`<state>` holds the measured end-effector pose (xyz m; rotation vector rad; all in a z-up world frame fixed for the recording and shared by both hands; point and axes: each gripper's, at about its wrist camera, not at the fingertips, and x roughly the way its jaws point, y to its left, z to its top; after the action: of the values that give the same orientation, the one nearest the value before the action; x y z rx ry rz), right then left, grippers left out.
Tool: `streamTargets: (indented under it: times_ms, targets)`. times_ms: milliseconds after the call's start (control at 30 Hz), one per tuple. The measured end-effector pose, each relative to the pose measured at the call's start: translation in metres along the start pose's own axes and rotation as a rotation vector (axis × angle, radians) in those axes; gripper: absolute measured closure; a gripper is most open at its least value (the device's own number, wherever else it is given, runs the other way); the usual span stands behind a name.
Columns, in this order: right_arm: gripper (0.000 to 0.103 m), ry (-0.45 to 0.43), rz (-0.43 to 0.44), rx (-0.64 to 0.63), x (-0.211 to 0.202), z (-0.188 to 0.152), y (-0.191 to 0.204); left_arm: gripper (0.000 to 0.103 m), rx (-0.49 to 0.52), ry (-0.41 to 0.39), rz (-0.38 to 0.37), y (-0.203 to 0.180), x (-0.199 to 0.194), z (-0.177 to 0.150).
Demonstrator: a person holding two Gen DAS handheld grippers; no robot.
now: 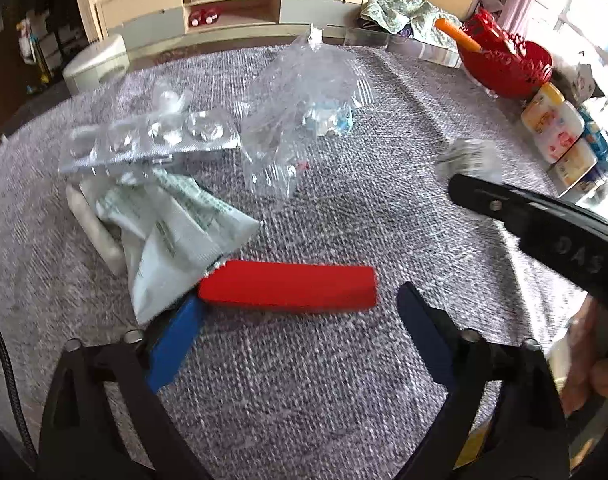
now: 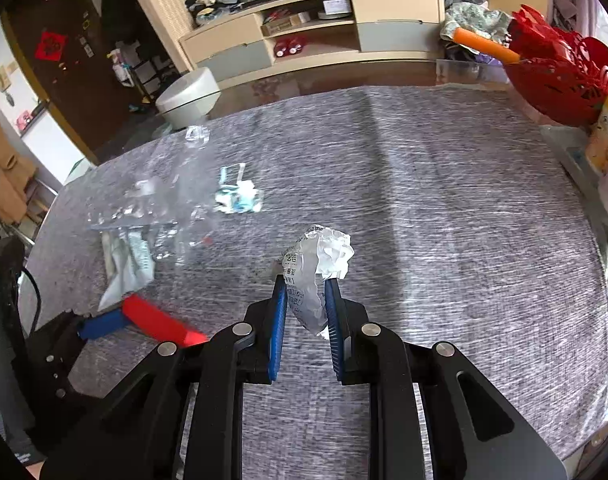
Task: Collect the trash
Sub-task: 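Grasp the red bar with the left tool while the right tool grasps the white crumpled paper, then lower both tools over the grey bin and open them to drop the items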
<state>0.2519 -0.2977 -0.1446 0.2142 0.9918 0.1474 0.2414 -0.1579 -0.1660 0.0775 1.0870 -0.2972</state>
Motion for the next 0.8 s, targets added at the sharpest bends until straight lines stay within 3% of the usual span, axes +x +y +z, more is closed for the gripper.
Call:
streamTargets:
  times_ms: [200,367,800]
  targets:
    - [0.082,-0.003,0.006,0.022,-0.006,-0.007,-0.01,0.026,0.029,-0.002,0.022,0.0,-0.002,-0.001]
    - [0.082,-0.014,0.01,0.016,-0.023,-0.018,-0.004,0.026,0.019,0.011,-0.01,0.004,-0.017,-0.017]
    - [0.083,-0.056,0.009,-0.037,-0.091,-0.074,0.052,0.026,-0.009,-0.075,0.021,0.03,-0.115,-0.092]
